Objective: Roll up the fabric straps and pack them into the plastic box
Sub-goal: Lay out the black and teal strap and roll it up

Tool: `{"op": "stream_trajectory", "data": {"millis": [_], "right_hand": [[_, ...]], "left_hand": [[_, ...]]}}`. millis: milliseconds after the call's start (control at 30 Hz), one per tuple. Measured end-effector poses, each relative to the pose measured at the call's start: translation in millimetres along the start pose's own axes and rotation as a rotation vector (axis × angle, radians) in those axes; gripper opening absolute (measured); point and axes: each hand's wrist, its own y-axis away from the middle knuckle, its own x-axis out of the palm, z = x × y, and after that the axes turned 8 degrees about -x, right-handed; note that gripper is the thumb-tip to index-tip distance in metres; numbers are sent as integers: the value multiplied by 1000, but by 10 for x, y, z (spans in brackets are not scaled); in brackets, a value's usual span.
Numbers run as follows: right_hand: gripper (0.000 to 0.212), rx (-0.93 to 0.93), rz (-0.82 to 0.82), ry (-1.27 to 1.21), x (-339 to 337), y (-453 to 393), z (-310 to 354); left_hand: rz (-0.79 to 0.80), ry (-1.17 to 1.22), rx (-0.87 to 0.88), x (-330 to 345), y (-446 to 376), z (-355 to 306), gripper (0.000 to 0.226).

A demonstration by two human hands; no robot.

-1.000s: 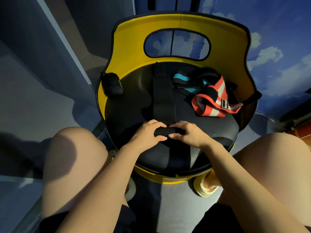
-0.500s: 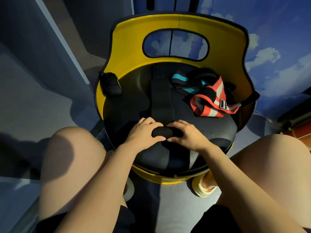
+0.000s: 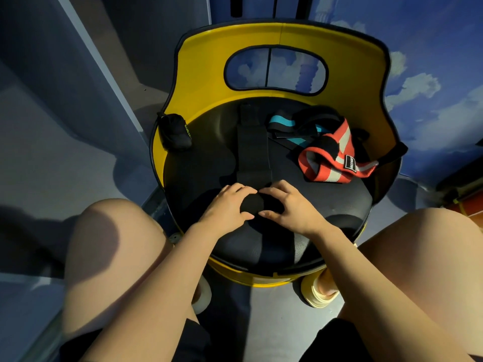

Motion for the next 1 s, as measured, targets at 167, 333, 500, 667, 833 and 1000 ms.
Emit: {"op": "stream_trajectory", "data": {"millis": [167,333,500,667,833,1000], "right_hand": [[31,255,-295,-244,-11,-101,42],[45,653,-290,-454,-111,-480,25],[11,678,-429,-861,-95,-743,-59],[21,635,-508,-788,31,-841,-197],[32,579,-455,-335,124,-902,-158],[40,563,-441,-259,100,-799,-268]], "left_hand": [[63,49,-38,-28,-60,13,57],[99,46,-44,-59,-87,1,55],[120,58,-47,-83,-107,5,55],[150,77,-50,-110,-129,4,55],[163,68,-49,-130,-126,-16,54],[182,7,-39,-158,-157,-41,54]]}}
